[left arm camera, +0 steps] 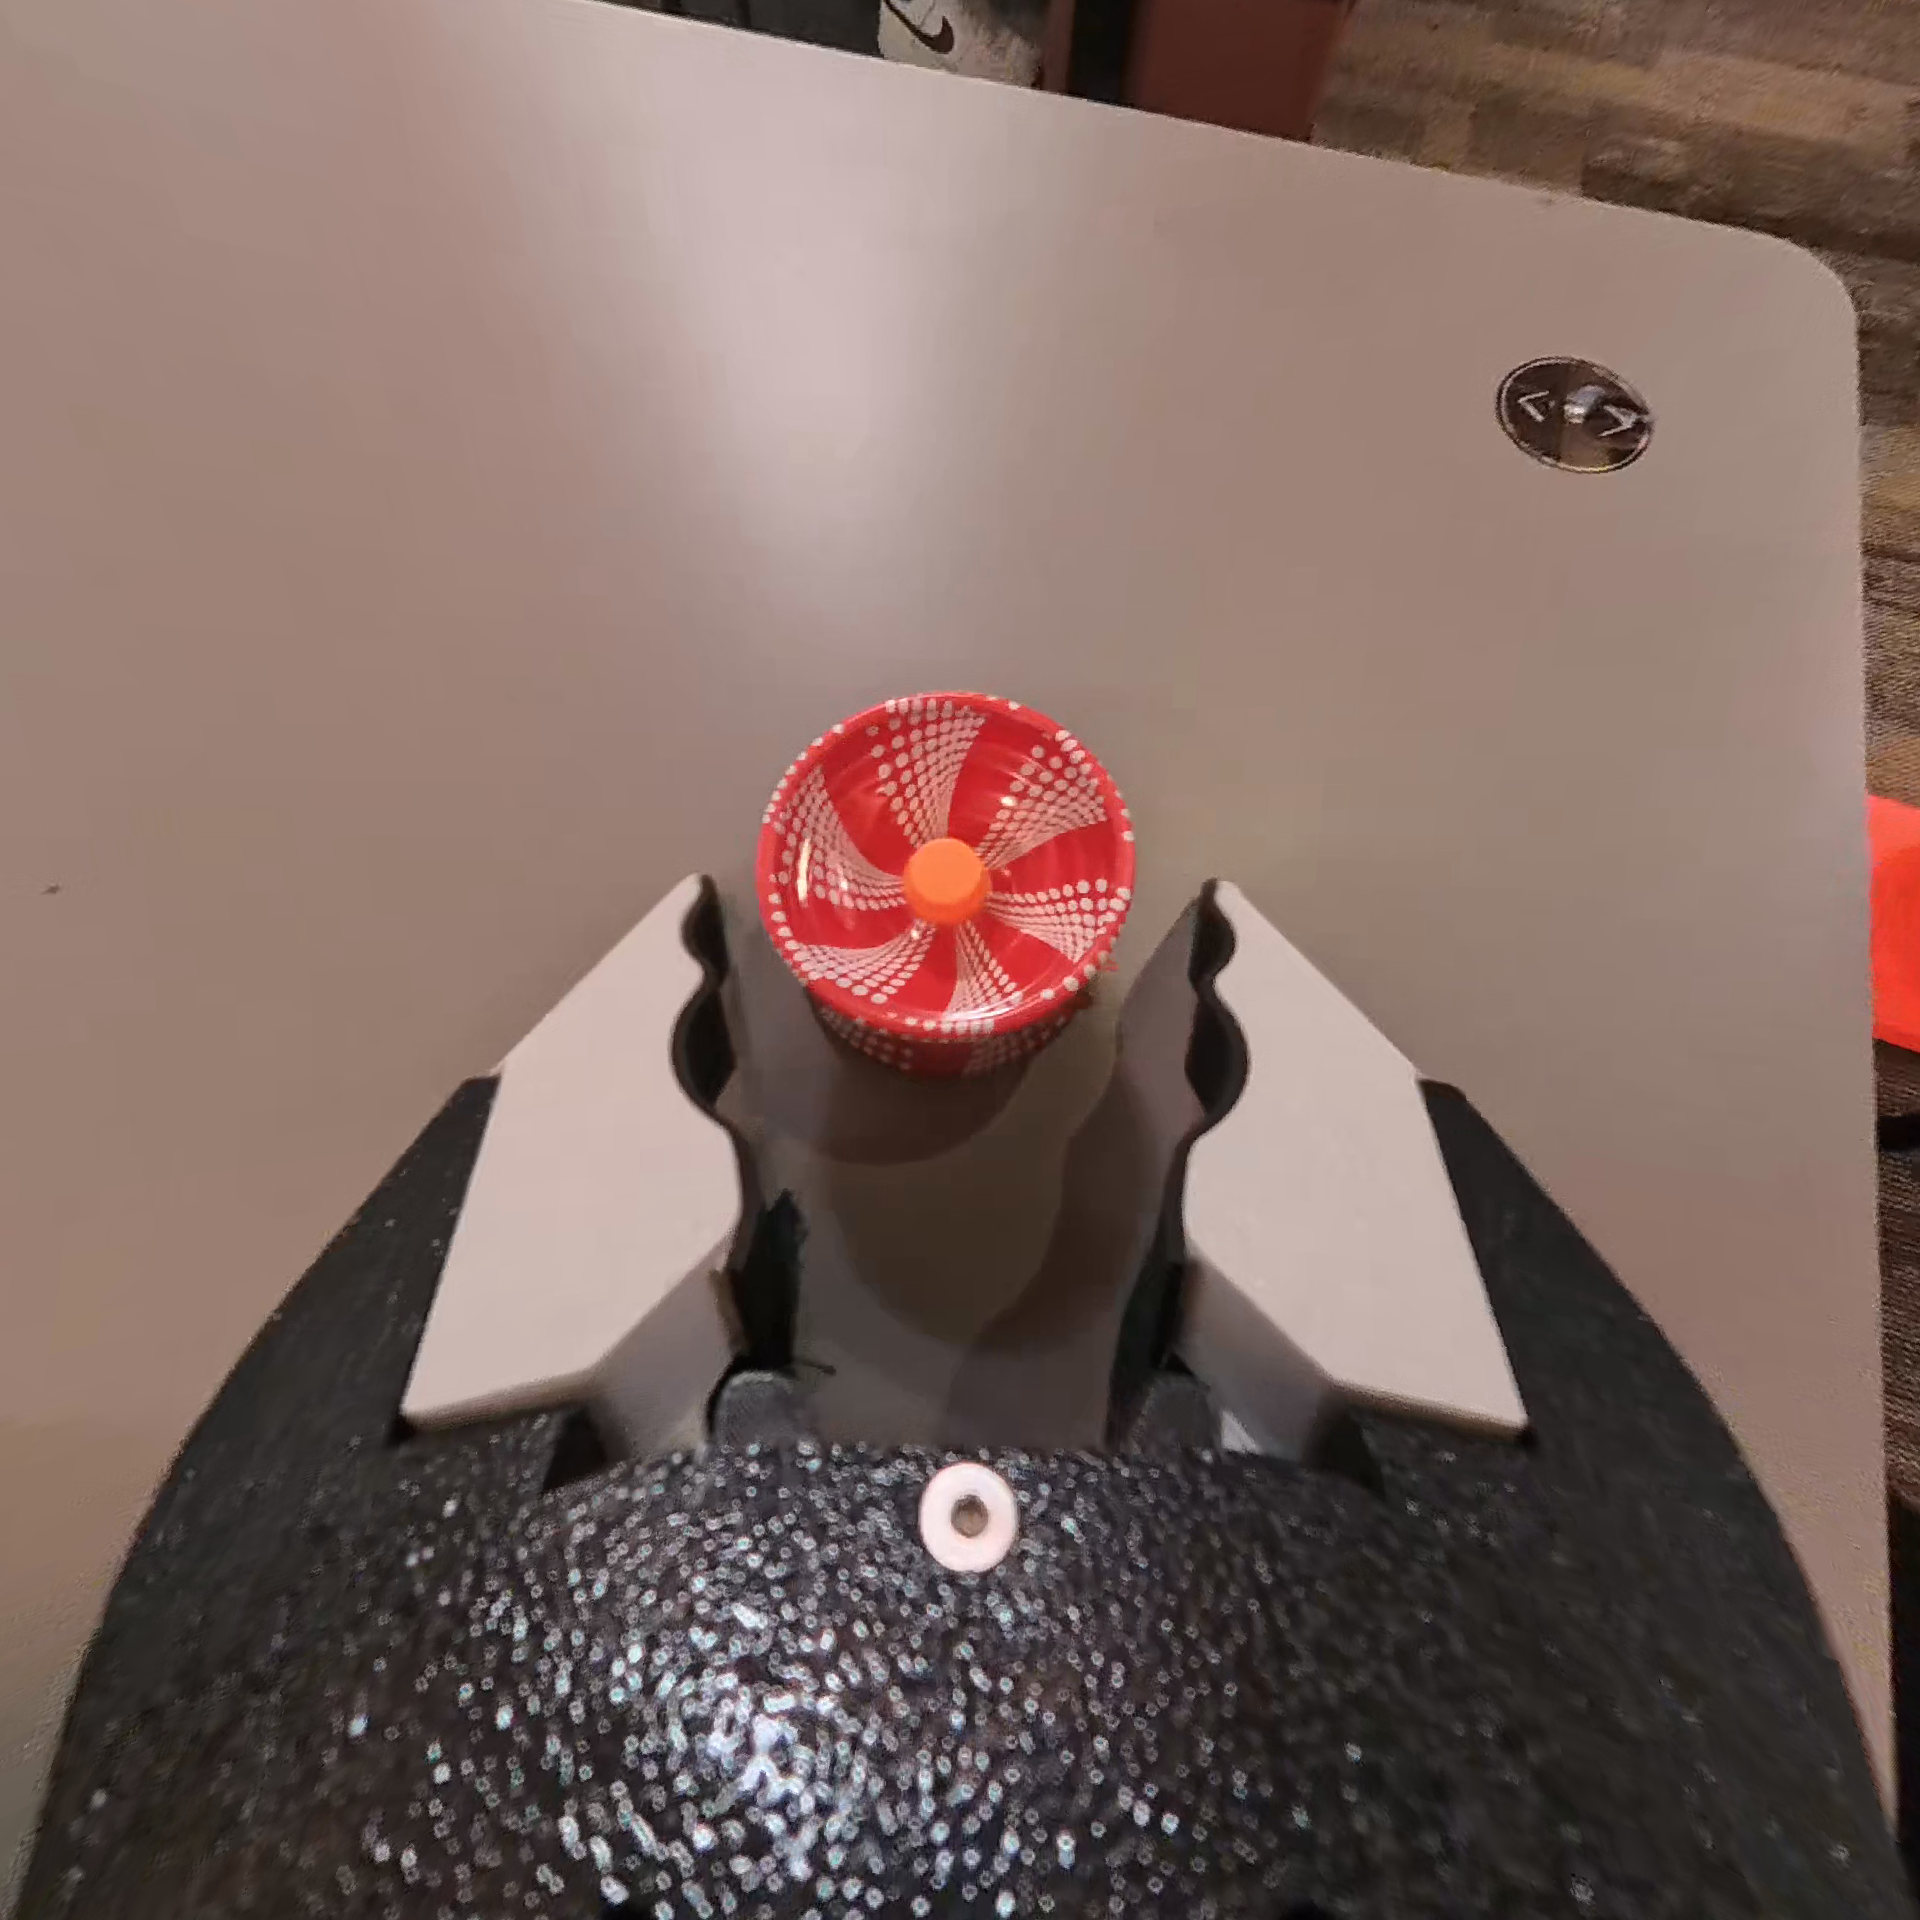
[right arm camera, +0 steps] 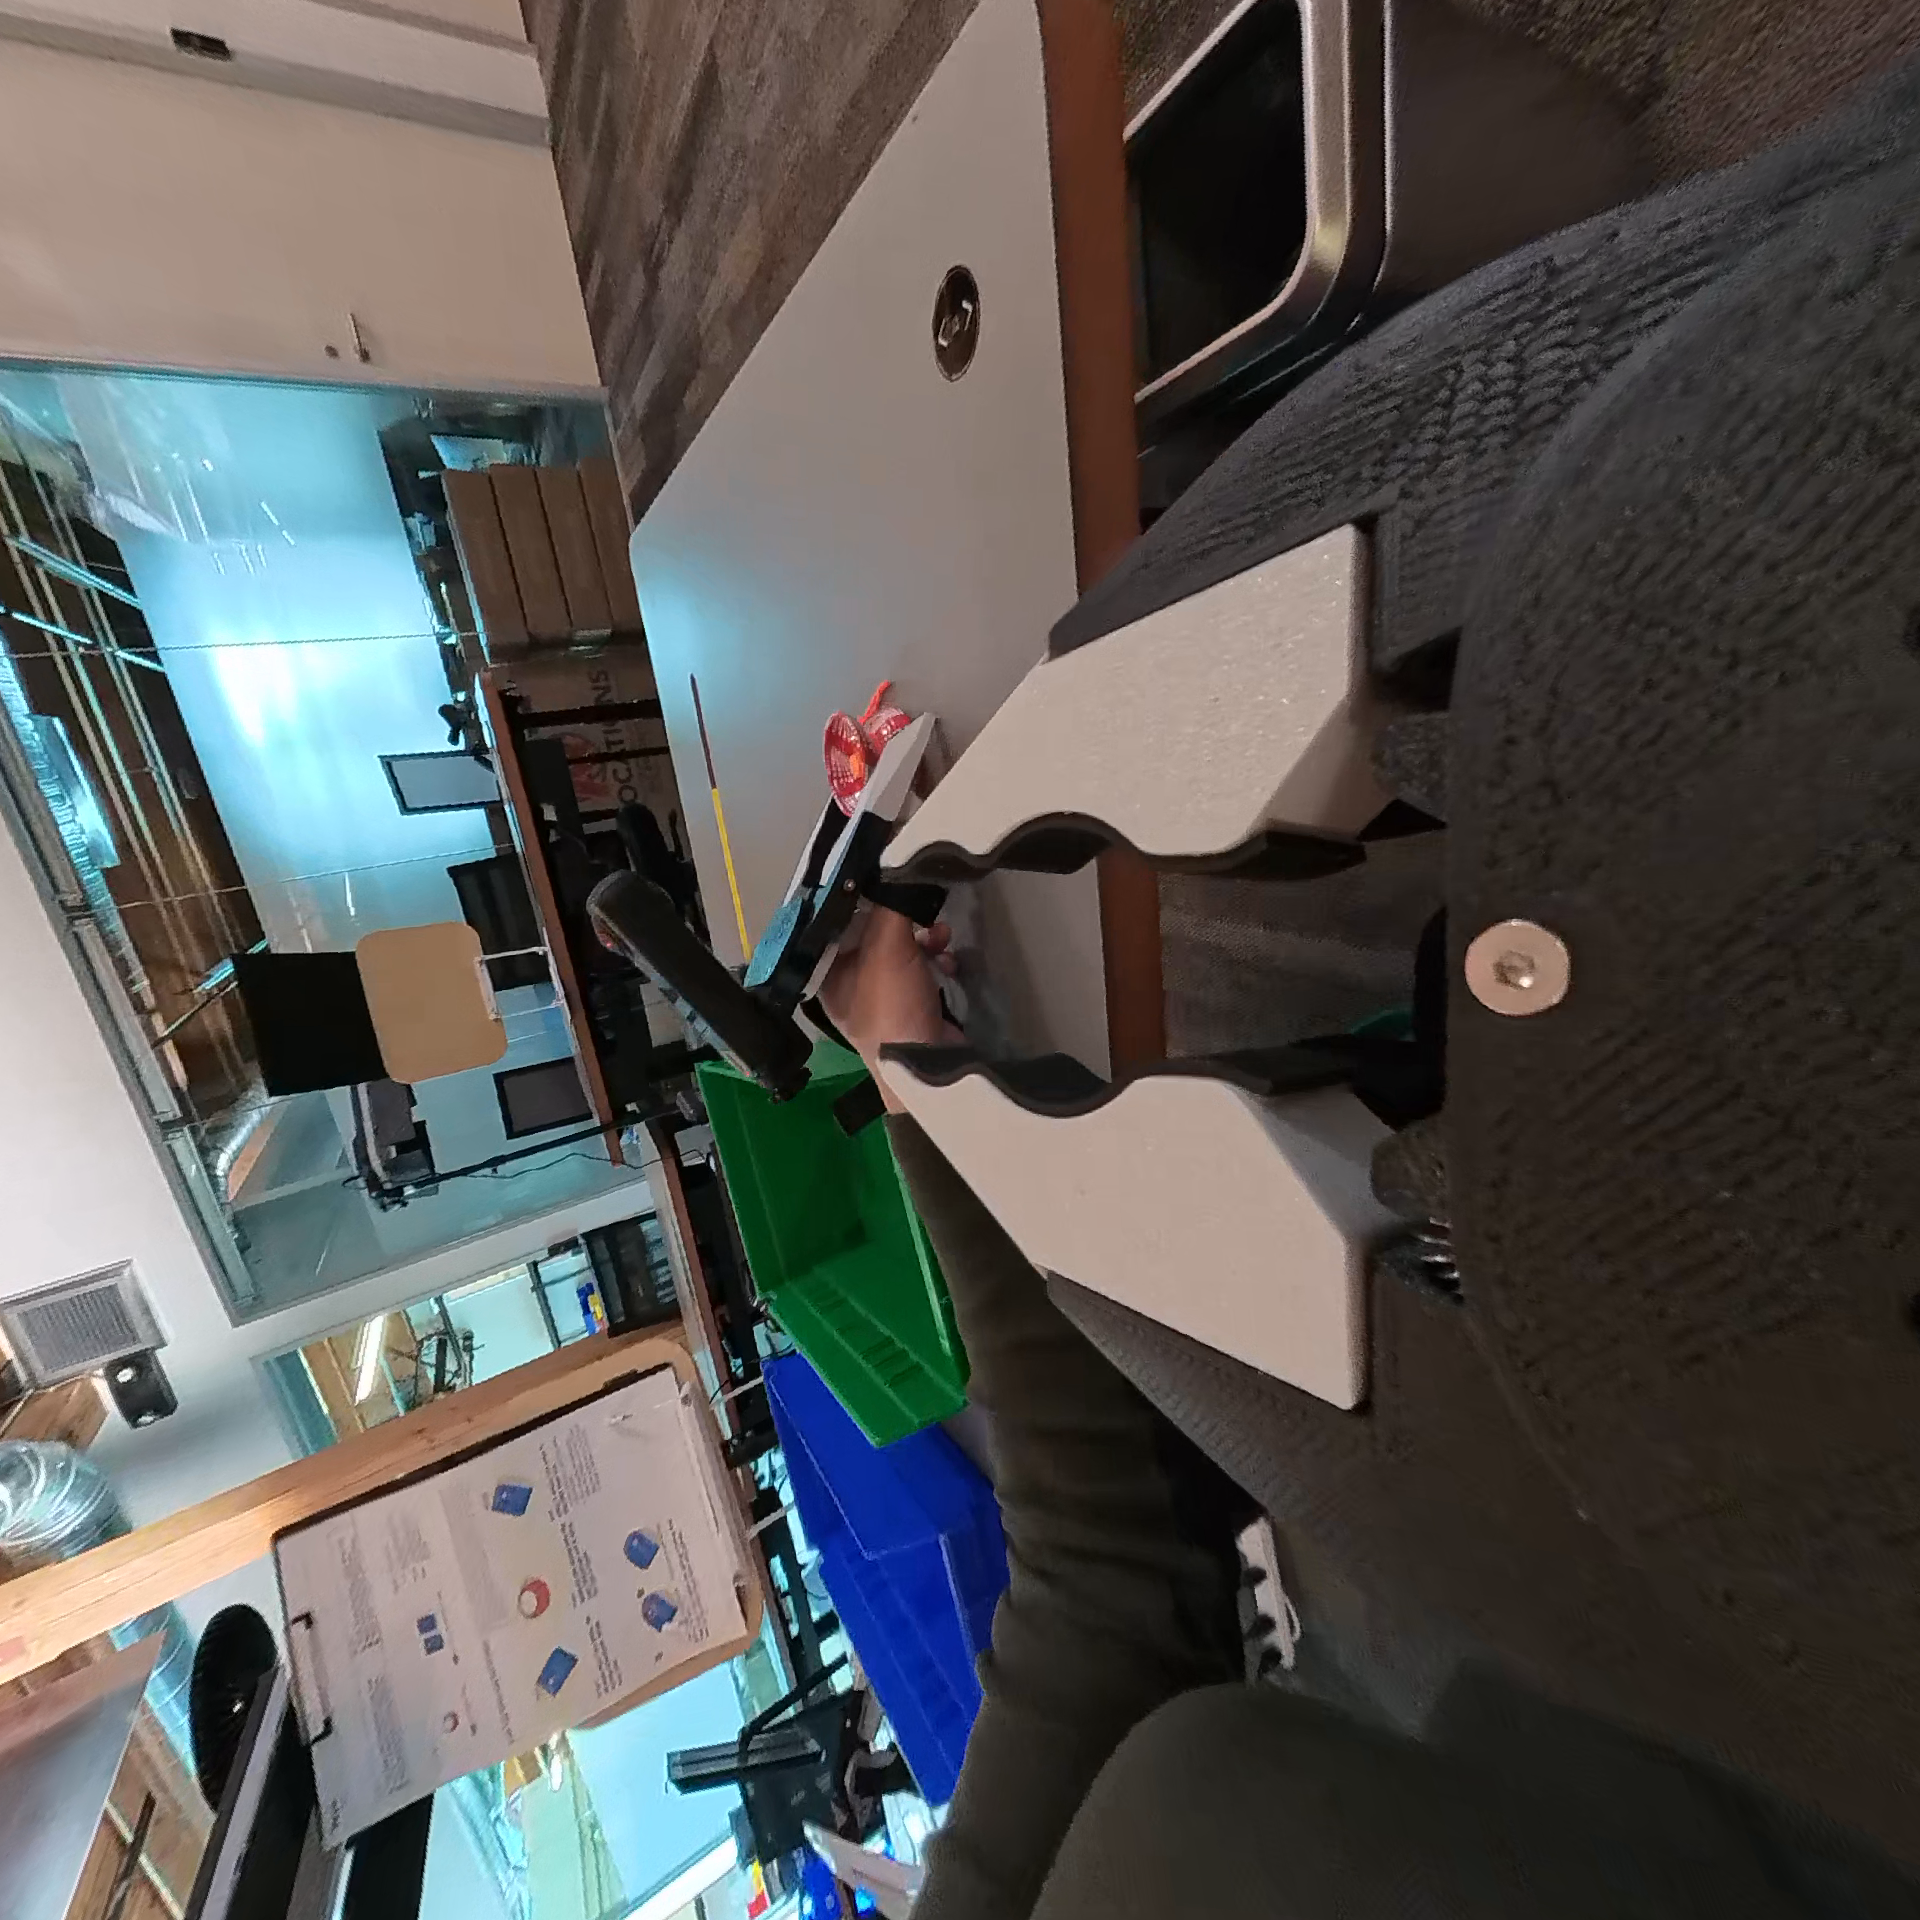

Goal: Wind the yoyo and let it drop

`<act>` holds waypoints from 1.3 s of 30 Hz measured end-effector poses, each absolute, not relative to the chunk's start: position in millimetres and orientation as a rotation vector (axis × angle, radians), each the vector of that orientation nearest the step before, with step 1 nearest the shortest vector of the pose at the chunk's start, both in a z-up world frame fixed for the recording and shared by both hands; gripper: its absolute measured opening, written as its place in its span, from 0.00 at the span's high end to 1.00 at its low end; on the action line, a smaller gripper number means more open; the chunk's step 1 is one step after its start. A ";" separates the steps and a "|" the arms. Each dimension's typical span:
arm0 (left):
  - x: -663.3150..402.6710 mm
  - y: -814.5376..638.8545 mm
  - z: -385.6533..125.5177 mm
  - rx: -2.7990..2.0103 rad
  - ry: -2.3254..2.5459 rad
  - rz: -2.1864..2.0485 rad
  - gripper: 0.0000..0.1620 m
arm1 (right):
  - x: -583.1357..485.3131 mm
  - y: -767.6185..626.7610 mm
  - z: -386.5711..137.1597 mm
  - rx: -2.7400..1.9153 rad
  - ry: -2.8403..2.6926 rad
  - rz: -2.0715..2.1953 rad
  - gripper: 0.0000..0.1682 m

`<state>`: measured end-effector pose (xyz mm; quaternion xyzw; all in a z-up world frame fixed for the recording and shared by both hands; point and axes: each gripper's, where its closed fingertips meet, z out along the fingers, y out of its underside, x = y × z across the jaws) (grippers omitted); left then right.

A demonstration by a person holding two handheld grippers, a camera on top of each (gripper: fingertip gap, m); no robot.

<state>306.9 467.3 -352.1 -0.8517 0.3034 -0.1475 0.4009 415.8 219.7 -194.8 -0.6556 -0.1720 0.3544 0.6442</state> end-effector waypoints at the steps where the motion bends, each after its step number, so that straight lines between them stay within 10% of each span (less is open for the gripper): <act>1: 307.2 466.9 -351.5 -2.148 0.771 -0.372 0.49 | 417.5 217.9 -195.4 -1.499 -0.389 0.795 0.83; 5: 308.6 465.2 -349.4 -2.134 0.783 -0.402 0.63 | 420.1 209.8 -198.8 -1.522 -0.382 0.783 0.82; 39: 318.5 448.7 -273.1 -1.530 0.758 -0.340 0.72 | 445.4 288.6 -255.3 -1.398 -0.345 0.521 0.86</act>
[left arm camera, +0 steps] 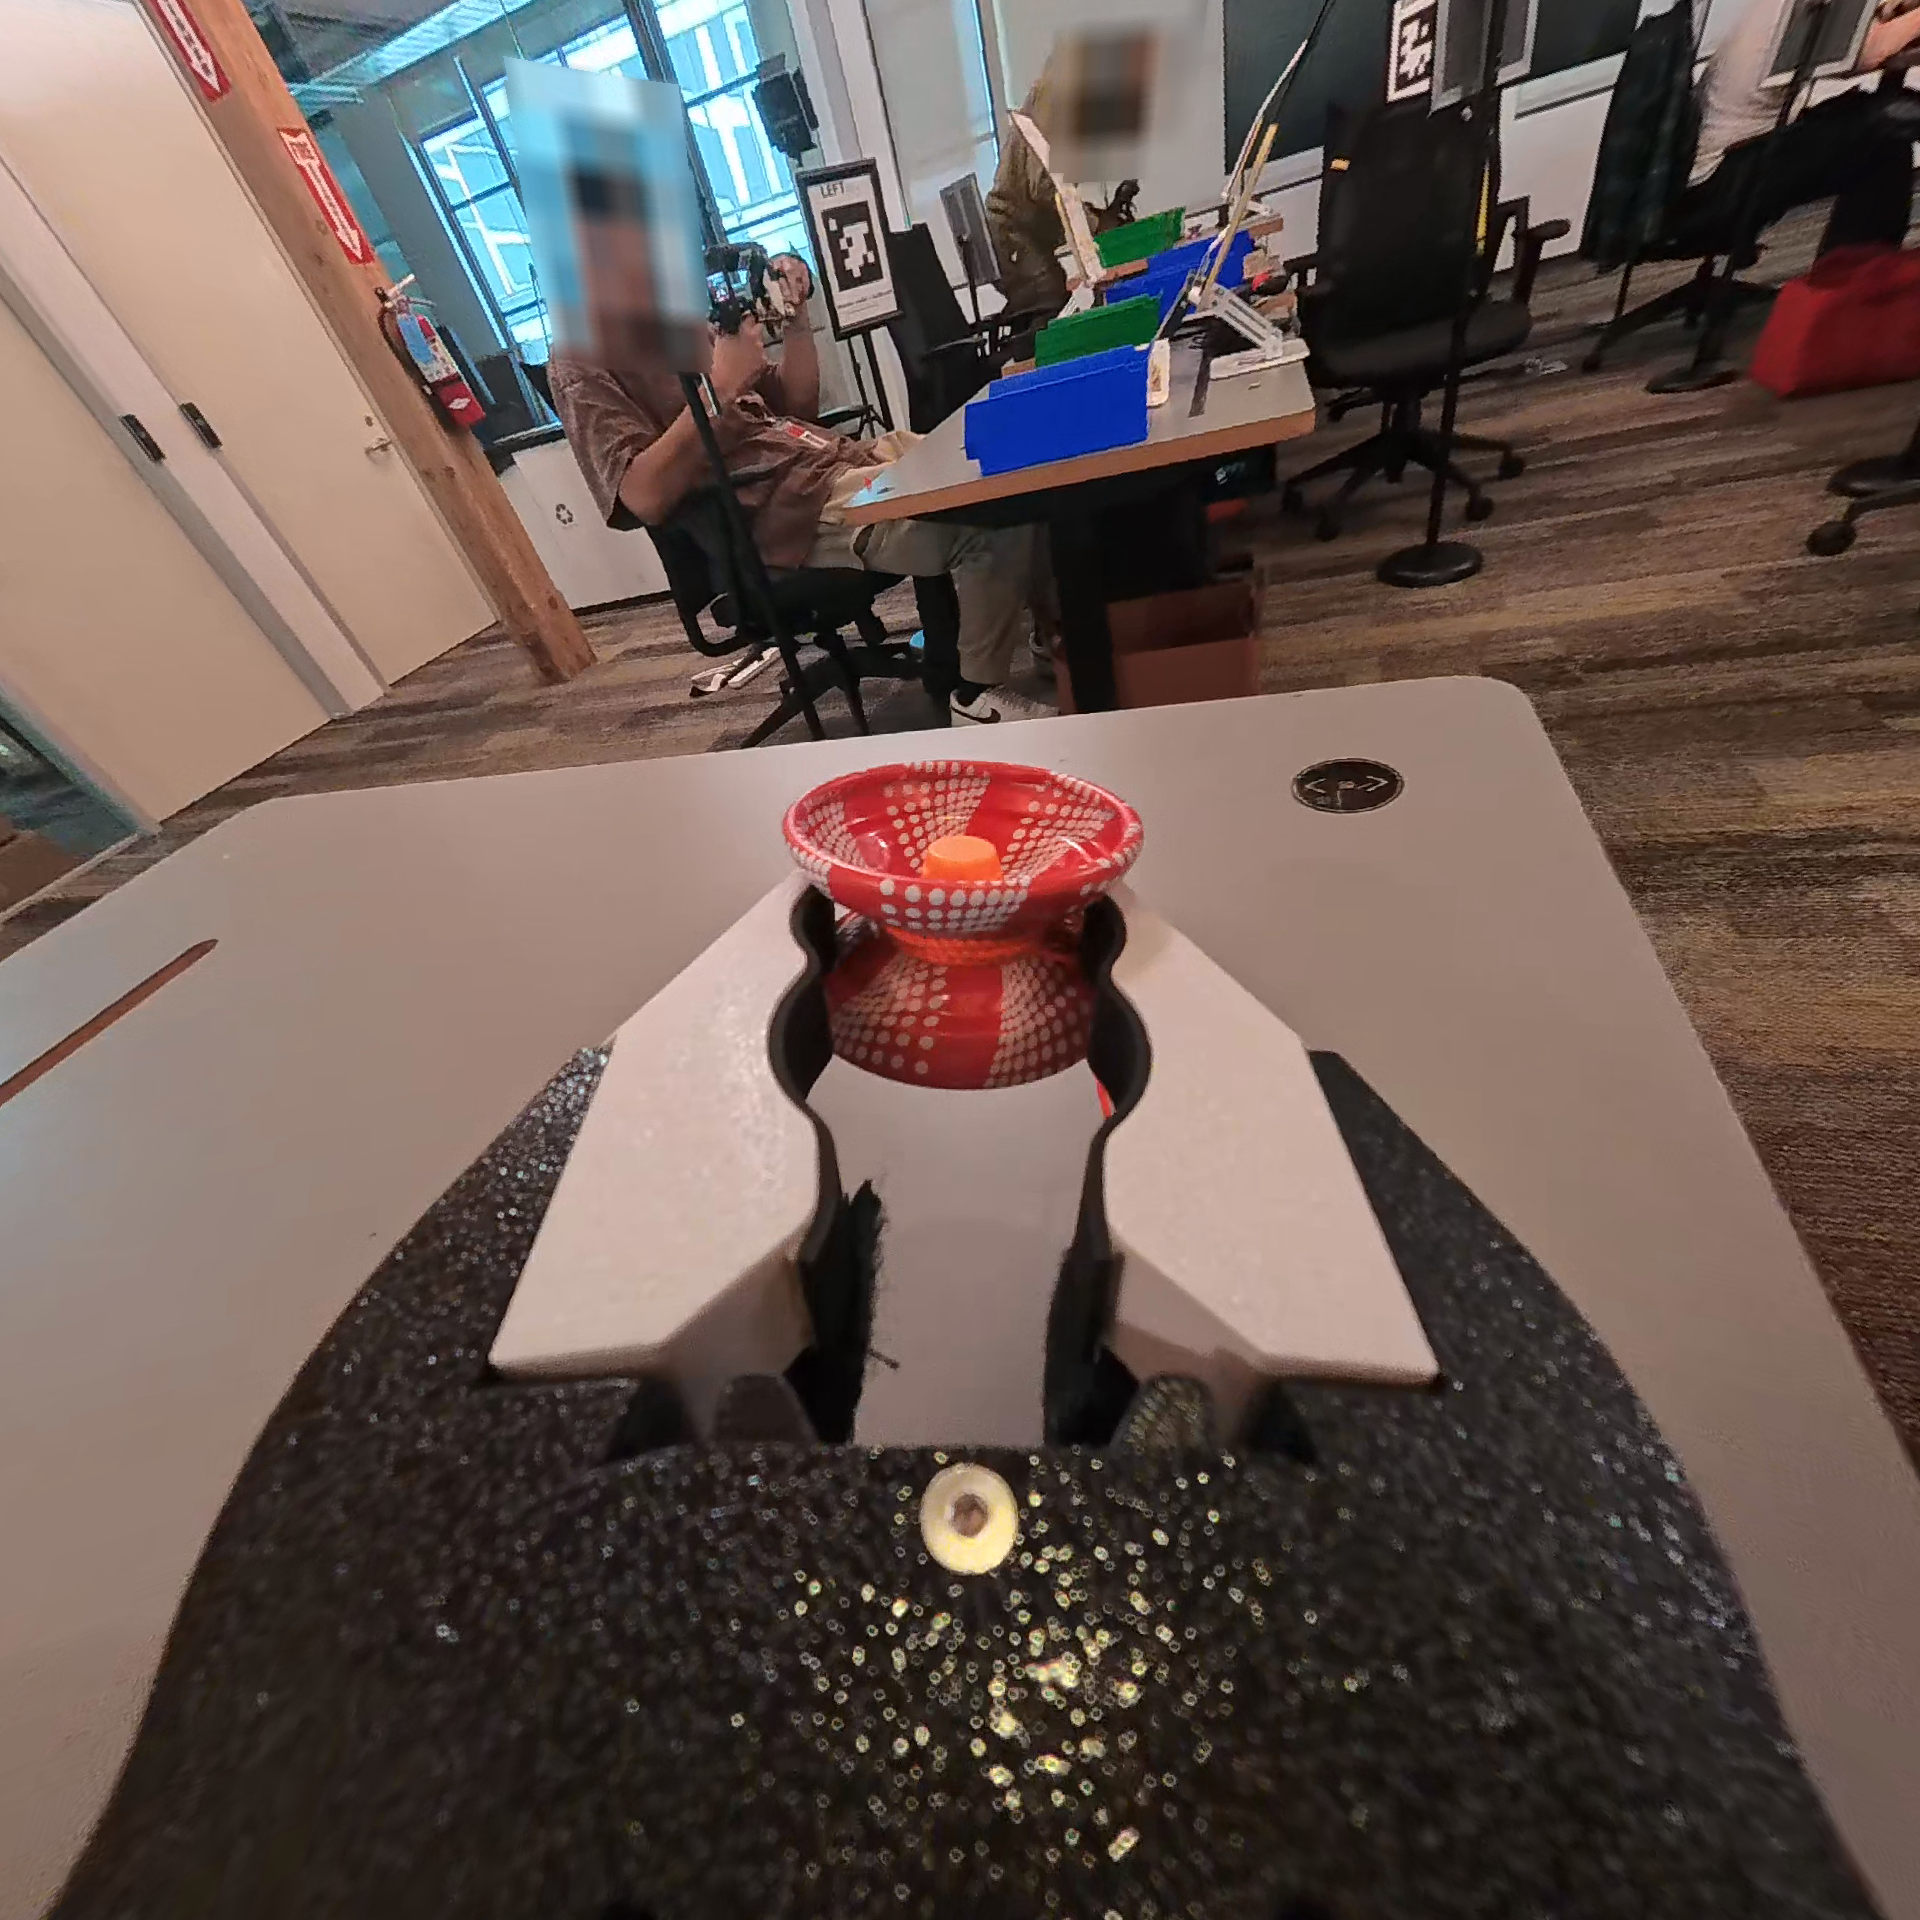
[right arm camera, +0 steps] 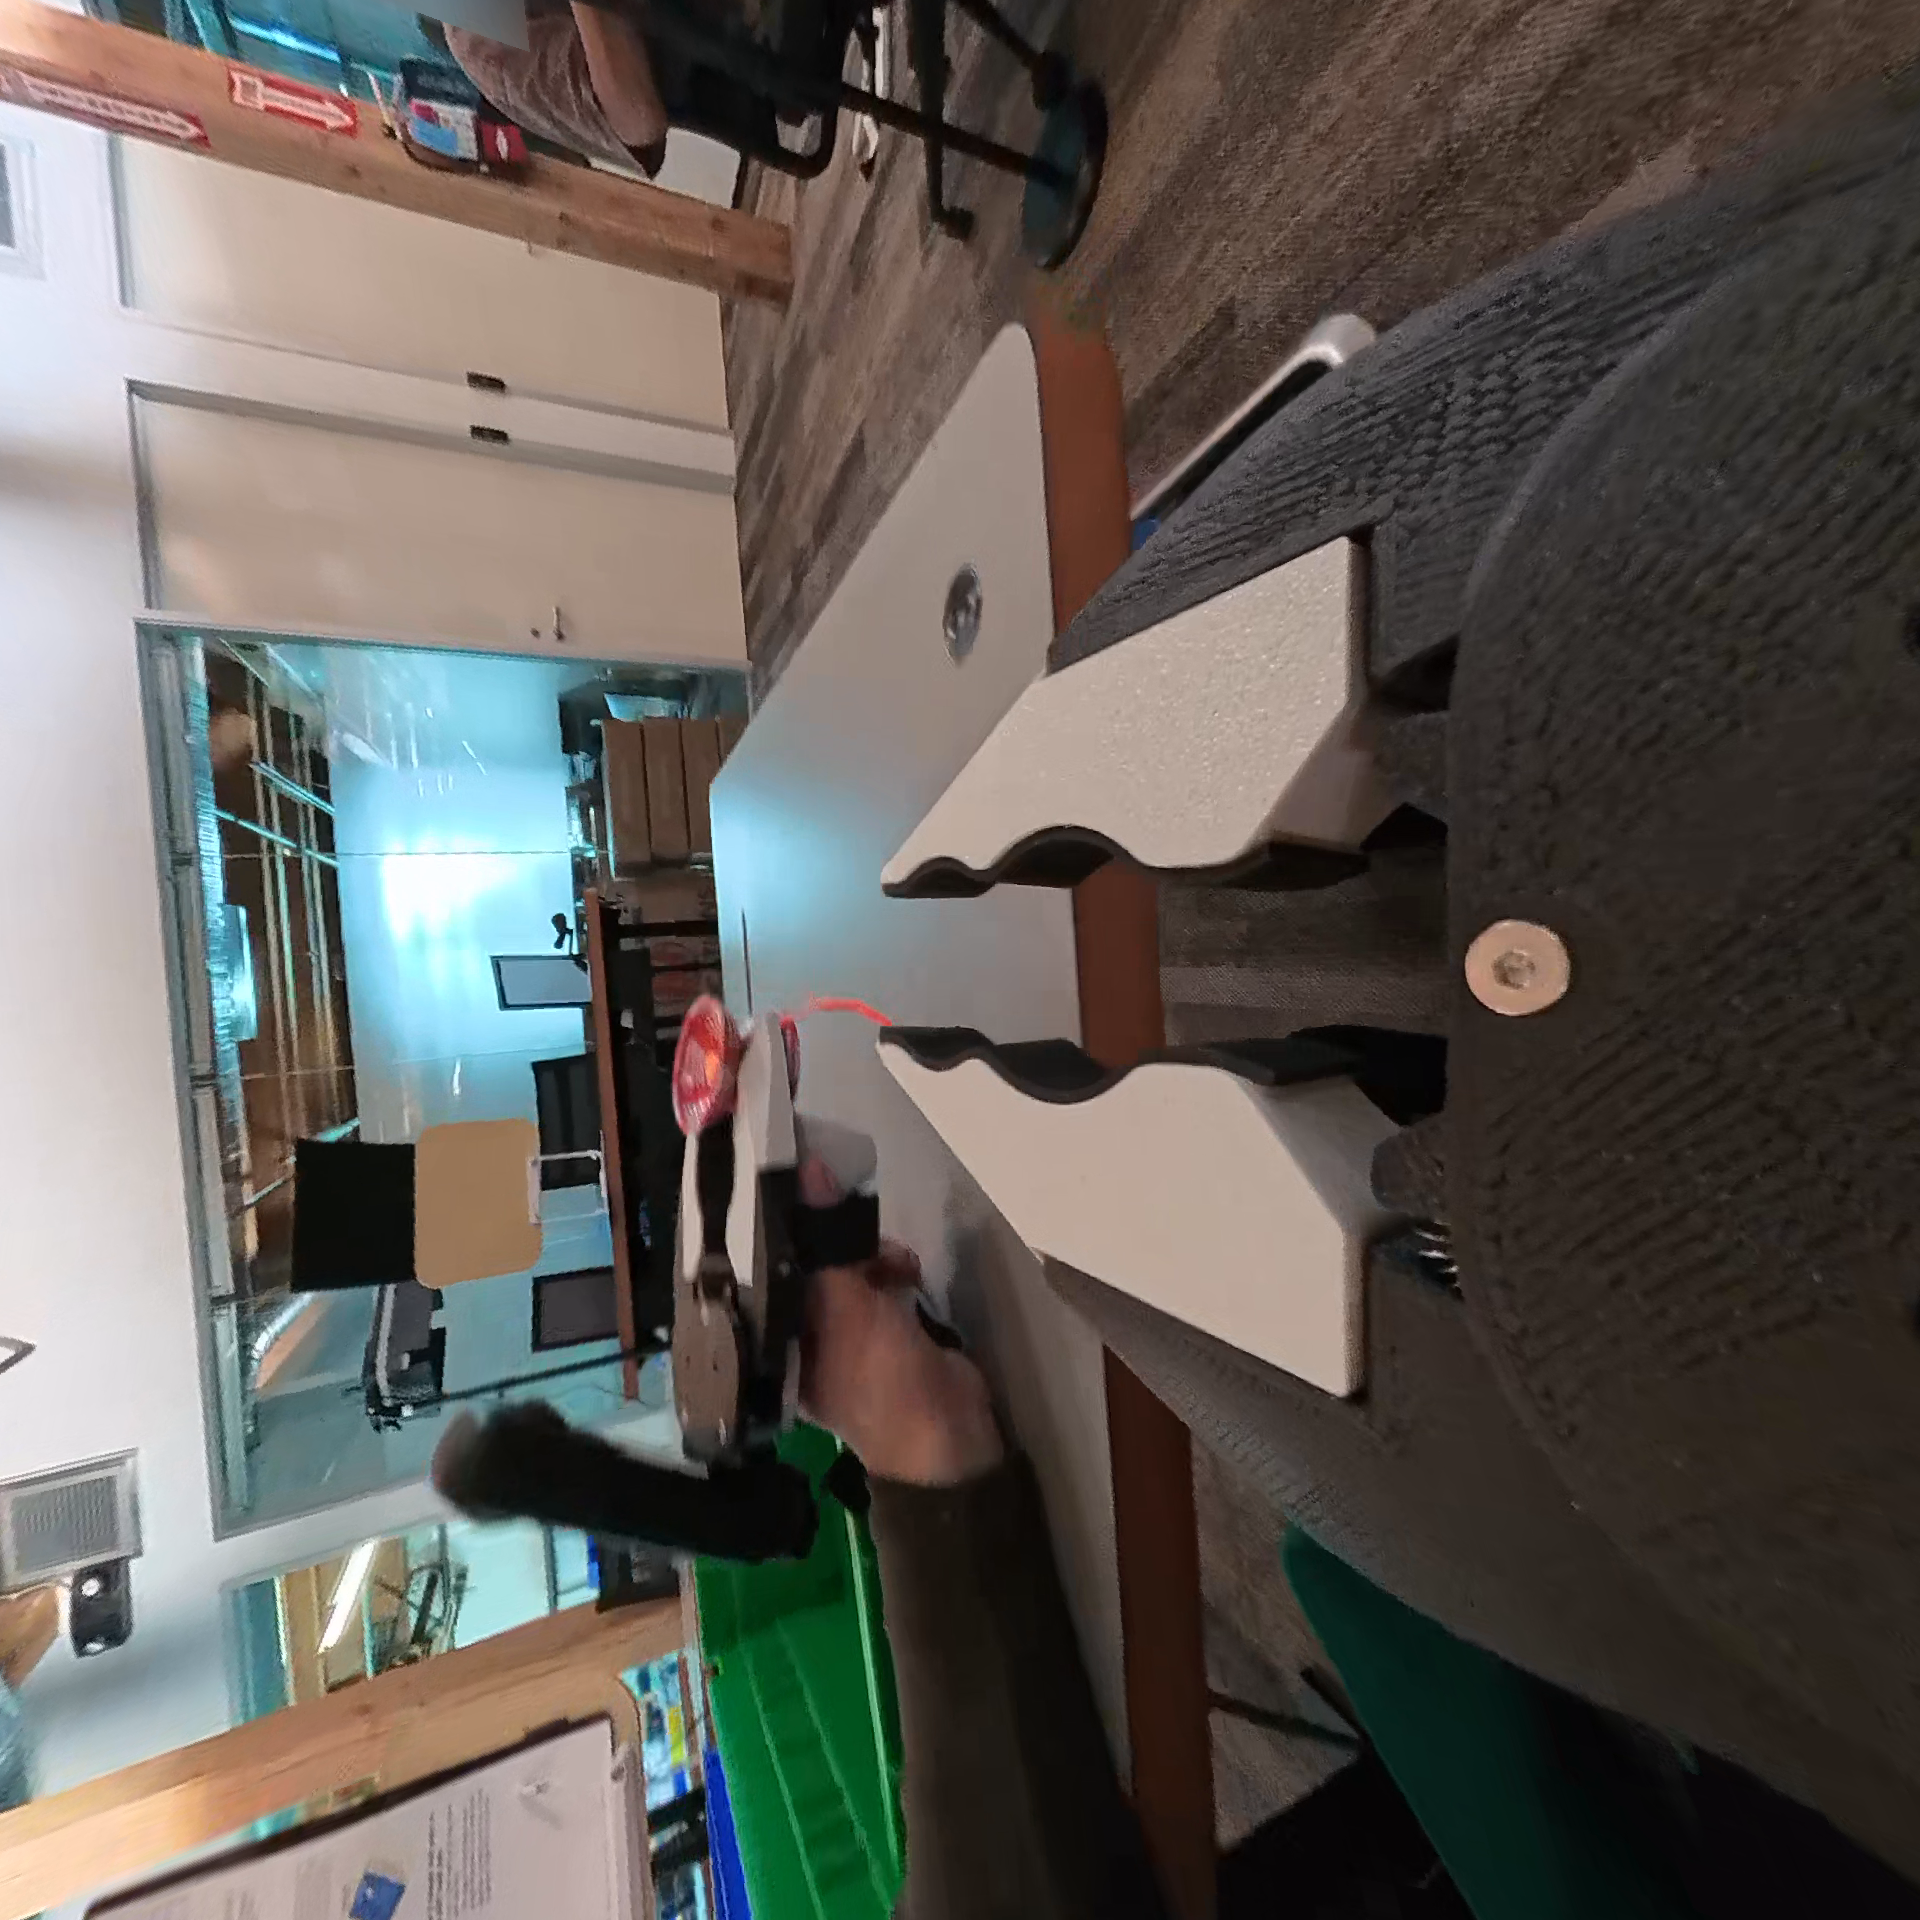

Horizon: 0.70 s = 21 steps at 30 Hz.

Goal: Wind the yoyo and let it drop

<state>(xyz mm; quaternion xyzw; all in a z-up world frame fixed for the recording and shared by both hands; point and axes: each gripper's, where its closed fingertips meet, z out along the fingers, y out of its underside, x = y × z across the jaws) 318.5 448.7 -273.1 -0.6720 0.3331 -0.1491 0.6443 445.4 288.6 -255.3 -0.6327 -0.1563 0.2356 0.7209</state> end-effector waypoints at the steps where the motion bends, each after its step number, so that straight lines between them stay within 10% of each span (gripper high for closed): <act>1: 318.9 446.6 -272.7 -1.525 0.767 -0.336 0.72 | 450.6 300.9 -255.4 -1.391 -0.337 0.512 0.86; 9: 325.0 456.6 -246.5 -1.461 0.726 -0.344 0.72 | 497.4 400.1 -195.8 -1.452 -0.267 0.575 0.85; 21: 444.2 419.8 43.7 -0.924 0.649 -1.609 0.72 | 492.2 402.1 51.0 -1.412 -0.852 0.372 0.83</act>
